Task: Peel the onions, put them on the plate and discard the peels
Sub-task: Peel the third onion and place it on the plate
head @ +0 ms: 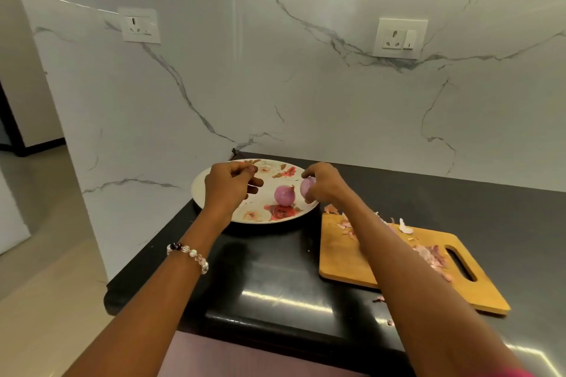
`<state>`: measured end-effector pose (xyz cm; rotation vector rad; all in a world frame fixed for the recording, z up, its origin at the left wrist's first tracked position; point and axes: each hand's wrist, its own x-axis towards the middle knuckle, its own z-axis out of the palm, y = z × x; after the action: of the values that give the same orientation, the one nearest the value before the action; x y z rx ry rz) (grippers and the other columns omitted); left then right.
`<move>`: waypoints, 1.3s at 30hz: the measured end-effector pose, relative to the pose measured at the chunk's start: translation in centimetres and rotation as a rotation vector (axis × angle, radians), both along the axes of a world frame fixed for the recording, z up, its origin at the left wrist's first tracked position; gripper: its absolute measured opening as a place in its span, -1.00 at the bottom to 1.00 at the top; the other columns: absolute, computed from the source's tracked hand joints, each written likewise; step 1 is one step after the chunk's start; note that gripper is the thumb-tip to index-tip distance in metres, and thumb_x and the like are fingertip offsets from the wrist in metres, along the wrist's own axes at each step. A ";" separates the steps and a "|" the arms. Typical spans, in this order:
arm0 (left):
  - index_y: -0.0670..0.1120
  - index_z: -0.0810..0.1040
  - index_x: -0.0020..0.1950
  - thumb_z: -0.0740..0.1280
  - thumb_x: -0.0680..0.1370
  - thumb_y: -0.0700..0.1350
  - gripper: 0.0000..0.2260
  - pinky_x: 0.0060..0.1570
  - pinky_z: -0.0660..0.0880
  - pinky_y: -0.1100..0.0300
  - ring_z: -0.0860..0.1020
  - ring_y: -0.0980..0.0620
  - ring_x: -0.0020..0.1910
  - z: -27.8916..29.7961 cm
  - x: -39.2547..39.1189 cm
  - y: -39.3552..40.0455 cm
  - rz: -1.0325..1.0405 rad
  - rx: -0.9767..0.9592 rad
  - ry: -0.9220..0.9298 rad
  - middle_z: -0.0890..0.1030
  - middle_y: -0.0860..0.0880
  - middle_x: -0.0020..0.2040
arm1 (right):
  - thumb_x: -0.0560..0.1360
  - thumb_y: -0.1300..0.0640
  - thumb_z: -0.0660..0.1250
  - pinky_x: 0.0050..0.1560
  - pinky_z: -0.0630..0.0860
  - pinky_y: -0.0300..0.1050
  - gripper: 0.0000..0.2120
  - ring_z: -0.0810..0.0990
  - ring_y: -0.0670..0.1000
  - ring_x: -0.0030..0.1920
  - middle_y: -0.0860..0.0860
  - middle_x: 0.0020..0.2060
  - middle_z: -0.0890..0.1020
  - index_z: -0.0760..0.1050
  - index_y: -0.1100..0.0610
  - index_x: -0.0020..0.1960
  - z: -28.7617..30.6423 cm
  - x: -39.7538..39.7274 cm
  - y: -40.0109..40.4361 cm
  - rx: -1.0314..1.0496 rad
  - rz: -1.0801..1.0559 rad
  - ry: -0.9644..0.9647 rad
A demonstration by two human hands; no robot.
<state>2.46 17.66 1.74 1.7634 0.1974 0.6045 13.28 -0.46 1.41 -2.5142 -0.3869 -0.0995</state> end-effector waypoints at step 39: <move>-0.15 0.62 0.01 0.32 0.56 -0.04 -0.81 -0.28 0.63 0.13 0.66 0.03 -0.31 -0.7 2.1 -15.2 -0.525 0.284 0.013 0.68 -0.08 -0.16 | 0.37 0.22 0.58 -0.02 0.62 -0.21 -0.56 0.60 0.01 0.10 0.00 0.13 0.59 0.55 0.02 0.20 -0.6 -8.8 -17.6 0.321 0.246 0.039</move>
<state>4.58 2.47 1.04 1.9868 -0.3530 0.2441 4.50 -18.09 0.82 -2.1331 -0.6093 -0.0143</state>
